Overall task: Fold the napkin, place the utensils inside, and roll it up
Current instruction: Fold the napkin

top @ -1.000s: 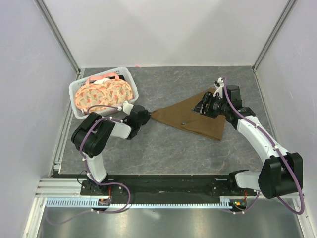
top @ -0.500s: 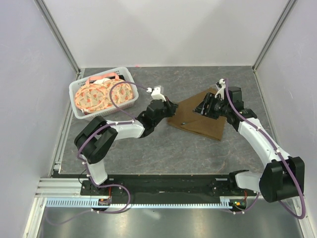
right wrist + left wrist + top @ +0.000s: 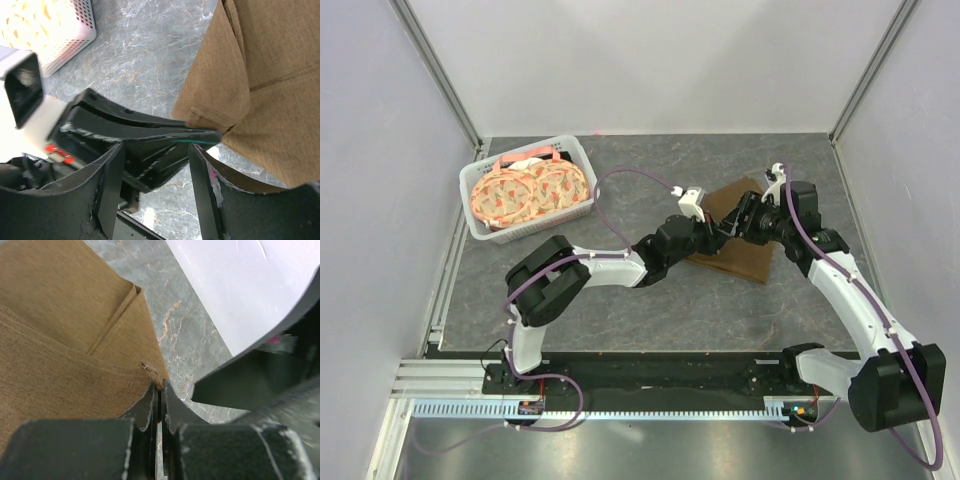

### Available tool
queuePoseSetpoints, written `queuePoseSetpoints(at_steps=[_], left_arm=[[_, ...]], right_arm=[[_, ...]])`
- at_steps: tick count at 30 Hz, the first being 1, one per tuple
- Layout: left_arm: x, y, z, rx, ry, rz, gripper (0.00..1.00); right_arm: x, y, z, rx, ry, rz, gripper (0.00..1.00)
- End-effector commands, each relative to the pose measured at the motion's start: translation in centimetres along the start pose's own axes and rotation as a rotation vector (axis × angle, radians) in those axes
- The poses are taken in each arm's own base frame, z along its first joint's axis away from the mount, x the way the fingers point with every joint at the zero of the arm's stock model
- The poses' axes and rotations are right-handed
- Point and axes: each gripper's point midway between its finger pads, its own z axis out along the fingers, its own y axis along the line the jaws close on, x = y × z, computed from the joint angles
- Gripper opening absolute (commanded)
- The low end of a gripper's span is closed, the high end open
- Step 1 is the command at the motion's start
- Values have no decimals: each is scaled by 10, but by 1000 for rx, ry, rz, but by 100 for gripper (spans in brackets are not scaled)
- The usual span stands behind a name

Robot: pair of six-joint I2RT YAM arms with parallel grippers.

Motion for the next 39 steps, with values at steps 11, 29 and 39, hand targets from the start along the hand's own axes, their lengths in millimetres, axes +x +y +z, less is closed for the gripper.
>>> queuePoseSetpoints(at_steps=[11,29,39], left_arm=[[45,-51,32,237,99,101,2],[103,-60,51,281,215,132,2],[134,-56,61,255,264,116,2]], right_arm=[[-1,1,-14,6,-39,4,62],[2,3,-13,-7,-23,12,63],[5,2,-12,-7,-14,11,63]])
